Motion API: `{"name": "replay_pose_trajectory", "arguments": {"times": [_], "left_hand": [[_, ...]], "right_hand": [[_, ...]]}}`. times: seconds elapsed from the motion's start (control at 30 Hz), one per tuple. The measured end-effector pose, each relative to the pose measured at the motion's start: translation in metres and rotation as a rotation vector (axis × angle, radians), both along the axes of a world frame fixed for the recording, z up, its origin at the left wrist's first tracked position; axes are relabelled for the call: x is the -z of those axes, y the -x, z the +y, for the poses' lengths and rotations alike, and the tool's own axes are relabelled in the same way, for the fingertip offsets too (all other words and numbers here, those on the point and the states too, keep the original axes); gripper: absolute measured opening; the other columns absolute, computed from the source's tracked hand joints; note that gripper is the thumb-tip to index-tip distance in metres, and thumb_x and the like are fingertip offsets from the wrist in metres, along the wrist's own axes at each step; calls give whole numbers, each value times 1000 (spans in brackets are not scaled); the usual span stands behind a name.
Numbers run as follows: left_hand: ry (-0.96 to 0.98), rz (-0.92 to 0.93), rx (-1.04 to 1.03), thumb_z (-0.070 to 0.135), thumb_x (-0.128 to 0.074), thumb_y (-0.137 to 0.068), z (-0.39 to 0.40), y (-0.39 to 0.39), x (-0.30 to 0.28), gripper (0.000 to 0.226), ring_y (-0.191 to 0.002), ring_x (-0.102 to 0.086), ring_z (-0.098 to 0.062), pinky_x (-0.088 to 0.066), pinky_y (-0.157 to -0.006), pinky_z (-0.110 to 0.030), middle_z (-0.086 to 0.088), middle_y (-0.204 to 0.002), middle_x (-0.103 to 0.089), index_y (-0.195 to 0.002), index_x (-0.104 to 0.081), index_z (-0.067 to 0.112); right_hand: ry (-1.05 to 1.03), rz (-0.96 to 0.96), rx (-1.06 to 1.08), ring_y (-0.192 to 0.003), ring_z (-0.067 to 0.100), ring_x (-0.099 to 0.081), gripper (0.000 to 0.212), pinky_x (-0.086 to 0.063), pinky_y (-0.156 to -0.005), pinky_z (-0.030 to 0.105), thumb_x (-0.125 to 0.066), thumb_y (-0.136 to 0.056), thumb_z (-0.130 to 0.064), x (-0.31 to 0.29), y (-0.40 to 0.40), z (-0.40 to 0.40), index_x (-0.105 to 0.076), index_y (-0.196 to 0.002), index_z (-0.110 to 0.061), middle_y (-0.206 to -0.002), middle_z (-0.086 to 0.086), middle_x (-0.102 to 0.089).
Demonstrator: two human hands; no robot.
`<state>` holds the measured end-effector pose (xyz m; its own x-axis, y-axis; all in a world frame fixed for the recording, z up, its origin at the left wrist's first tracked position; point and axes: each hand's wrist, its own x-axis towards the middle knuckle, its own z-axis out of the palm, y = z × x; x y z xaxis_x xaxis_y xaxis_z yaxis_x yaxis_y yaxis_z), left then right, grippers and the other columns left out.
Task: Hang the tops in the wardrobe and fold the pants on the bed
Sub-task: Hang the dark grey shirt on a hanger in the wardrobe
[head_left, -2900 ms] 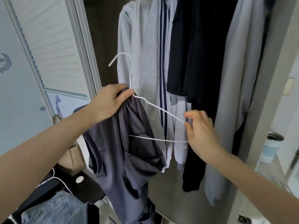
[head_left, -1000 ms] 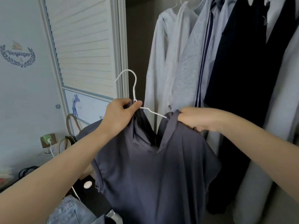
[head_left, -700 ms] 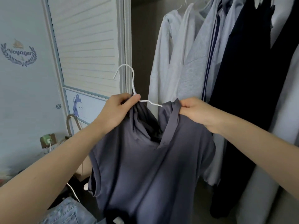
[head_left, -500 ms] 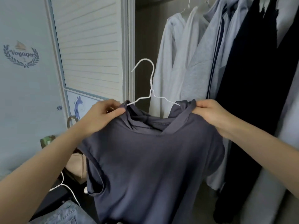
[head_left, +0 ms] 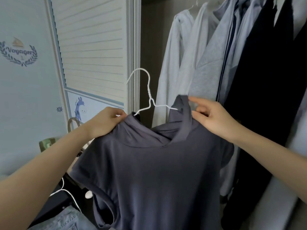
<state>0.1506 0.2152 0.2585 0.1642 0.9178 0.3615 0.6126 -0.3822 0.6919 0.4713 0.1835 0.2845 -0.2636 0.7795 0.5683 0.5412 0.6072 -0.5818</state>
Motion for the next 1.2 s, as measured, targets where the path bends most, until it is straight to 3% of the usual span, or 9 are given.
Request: {"name": "replay_pose_trajectory", "arguments": {"times": [0.1, 0.23, 0.4, 0.57, 0.63, 0.73, 0.93, 1.03, 1.2], "left_hand": [[-78, -219, 32, 44, -45, -100, -8, -12, -3, 31, -86, -62, -5, -47, -81, -22, 8, -92, -68, -99, -71, 27], [-255, -154, 29, 25, -68, -90, -5, -13, 1, 18, -74, -59, -4, -50, -77, -33, 2, -79, -68, -75, -70, 15], [-191, -363, -30, 22, -71, -87, 4, 2, -2, 13, -77, -66, -2, -49, -79, -21, 8, -84, -75, -76, -77, 18], [-202, -418, 87, 19, -71, -85, 7, 2, -15, 11, -76, -67, -10, -53, -76, -25, -3, -83, -75, -77, -78, 17], [-209, -432, 117, 18, -71, -85, 10, 2, -22, 11, -76, -67, -9, -53, -73, -19, -4, -83, -75, -77, -78, 17], [-223, -410, 149, 18, -69, -87, 16, 5, -30, 11, -78, -67, -10, -53, -73, -17, -4, -85, -75, -80, -78, 16], [-301, -139, 110, 48, -64, -87, 55, 11, -37, 15, -85, -61, -1, -43, -81, -23, 11, -88, -68, -89, -71, 36], [-422, -57, 77, 40, -62, -91, 80, -3, -40, 40, -114, -43, 19, -30, -100, -12, 27, -124, -50, -125, -44, 54], [-358, 4, 237, 27, -61, -94, 123, -50, -51, 77, -144, -14, 1, -11, -119, -24, 18, -157, -15, -154, -13, 32]], "right_hand": [[-29, -7, 82, -56, 6, -46, 57, -43, -66, 15, -55, -94, -12, 5, -2, 10, -38, -141, -39, -59, 0, -51], [-109, 68, 184, -66, 1, -56, 29, -44, -75, 17, -64, -87, -6, 3, -9, 18, -65, -108, -27, -71, -9, -64], [-268, -88, 301, -66, -8, -52, 18, -35, -63, 4, -71, -82, -6, -4, -29, 18, -73, -82, -24, -69, -18, -60], [-177, -332, 223, -90, 4, -53, 21, -41, -88, 25, -63, -90, -27, -1, -23, 27, -66, -110, -23, -93, -9, -58], [-61, -333, 143, -74, 0, -51, 14, -41, -75, 27, -55, -94, -29, -4, -15, 27, -64, -85, -26, -76, -16, -56], [129, -234, 25, -57, 1, -44, 41, -36, -61, 27, -53, -96, -25, -18, -10, 22, -55, -56, -27, -56, -15, -48], [356, 279, -37, -74, 11, -70, 25, -55, -64, 18, -67, -70, -37, -80, -29, -17, -79, -77, -16, -87, 5, -75], [342, 368, 93, -73, 17, -72, 24, -57, -62, 23, -67, -79, -33, -114, -37, -32, -78, -81, -12, -90, 10, -75], [292, 391, 236, -75, 22, -71, 27, -56, -75, 31, -63, -90, -30, -153, -27, -48, -74, -95, -5, -92, 14, -74]]}}
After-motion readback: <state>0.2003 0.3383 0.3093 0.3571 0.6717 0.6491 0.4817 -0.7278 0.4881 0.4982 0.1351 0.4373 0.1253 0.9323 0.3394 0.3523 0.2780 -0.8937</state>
